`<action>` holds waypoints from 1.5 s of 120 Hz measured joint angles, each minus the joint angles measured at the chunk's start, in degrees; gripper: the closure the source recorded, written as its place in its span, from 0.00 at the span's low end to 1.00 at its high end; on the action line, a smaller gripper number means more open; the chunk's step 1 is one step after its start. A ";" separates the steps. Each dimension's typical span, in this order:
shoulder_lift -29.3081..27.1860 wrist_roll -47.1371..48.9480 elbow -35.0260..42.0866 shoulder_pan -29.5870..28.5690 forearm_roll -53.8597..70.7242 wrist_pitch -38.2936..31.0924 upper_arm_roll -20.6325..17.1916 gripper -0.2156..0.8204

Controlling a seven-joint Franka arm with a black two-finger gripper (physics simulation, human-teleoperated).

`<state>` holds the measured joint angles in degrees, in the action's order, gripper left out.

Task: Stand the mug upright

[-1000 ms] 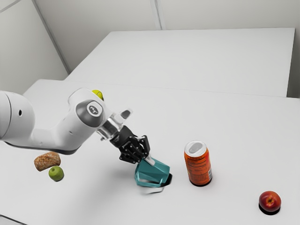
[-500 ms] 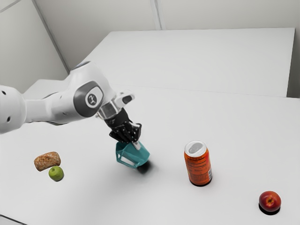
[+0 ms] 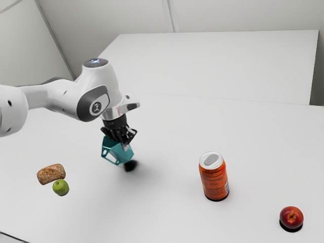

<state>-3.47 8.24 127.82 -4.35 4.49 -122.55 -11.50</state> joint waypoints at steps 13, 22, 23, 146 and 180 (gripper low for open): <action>0.62 0.77 -0.73 0.17 2.82 0.71 0.04 0.96; 1.56 1.21 -1.49 0.44 4.08 1.29 0.06 0.96; 1.68 1.25 -1.58 0.47 4.21 1.34 0.07 0.96; 6.57 3.78 -4.12 0.16 5.49 2.23 0.01 0.36; 0.86 3.72 -4.11 0.17 5.38 3.22 -0.01 0.25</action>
<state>-2.61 11.96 123.71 -4.18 9.87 -119.33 -11.51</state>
